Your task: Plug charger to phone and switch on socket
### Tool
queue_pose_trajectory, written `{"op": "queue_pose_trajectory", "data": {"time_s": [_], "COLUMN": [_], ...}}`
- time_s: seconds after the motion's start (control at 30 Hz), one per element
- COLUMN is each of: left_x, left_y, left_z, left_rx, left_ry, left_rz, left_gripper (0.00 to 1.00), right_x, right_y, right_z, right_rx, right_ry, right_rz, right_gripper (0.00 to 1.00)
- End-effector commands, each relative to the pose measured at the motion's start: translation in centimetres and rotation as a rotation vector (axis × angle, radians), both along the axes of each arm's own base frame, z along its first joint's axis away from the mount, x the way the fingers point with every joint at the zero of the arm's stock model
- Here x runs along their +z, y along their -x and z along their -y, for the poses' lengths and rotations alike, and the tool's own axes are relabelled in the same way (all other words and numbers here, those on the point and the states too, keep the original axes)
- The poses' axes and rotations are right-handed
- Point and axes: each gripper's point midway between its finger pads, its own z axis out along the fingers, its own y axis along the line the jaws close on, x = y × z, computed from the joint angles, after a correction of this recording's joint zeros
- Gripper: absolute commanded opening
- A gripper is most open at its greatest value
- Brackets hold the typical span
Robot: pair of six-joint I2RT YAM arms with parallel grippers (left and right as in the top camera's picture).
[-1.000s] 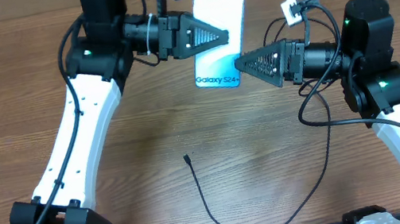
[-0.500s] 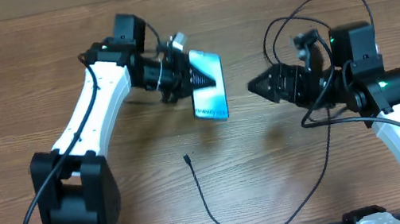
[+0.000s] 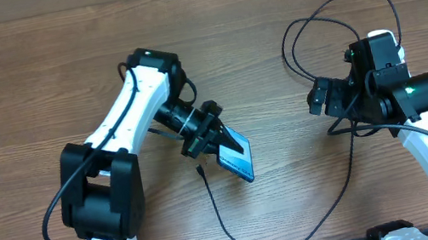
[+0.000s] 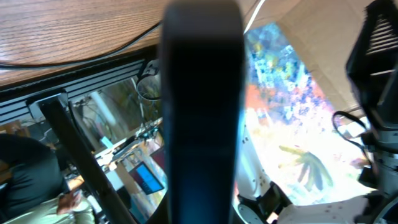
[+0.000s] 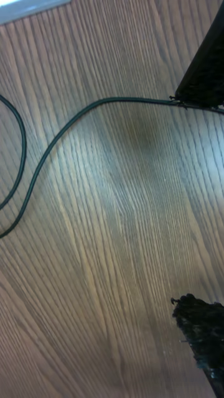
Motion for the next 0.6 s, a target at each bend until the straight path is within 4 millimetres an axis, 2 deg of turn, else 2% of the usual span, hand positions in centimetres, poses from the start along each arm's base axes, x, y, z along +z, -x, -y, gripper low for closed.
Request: {"op": "queue_pose_trajectory", "data": {"time_s": [0.0, 0.3, 0.57], "left_x": [1.1, 6.0, 6.4], "left_y": [0.5, 1.2, 1.4], "left_z": [1.4, 6.1, 6.5], "left_rx": [0.0, 0.089, 0.09], "left_ry": [0.071, 0.339, 0.36], "left_rz": [-0.013, -0.14, -0.153], "left_gripper": [0.04, 0.04, 0.04], "right_x": [0.0, 0.0, 0.0], "right_y": [-0.2, -0.2, -0.2], "right_z": [0.7, 0.7, 0.7], "right_rx": [-0.011, -0.011, -0.011], "right_ry": [0.037, 0.037, 0.037], "right_rz": [0.009, 0.009, 0.009], "right_gripper": [1.0, 1.0, 1.0]}}
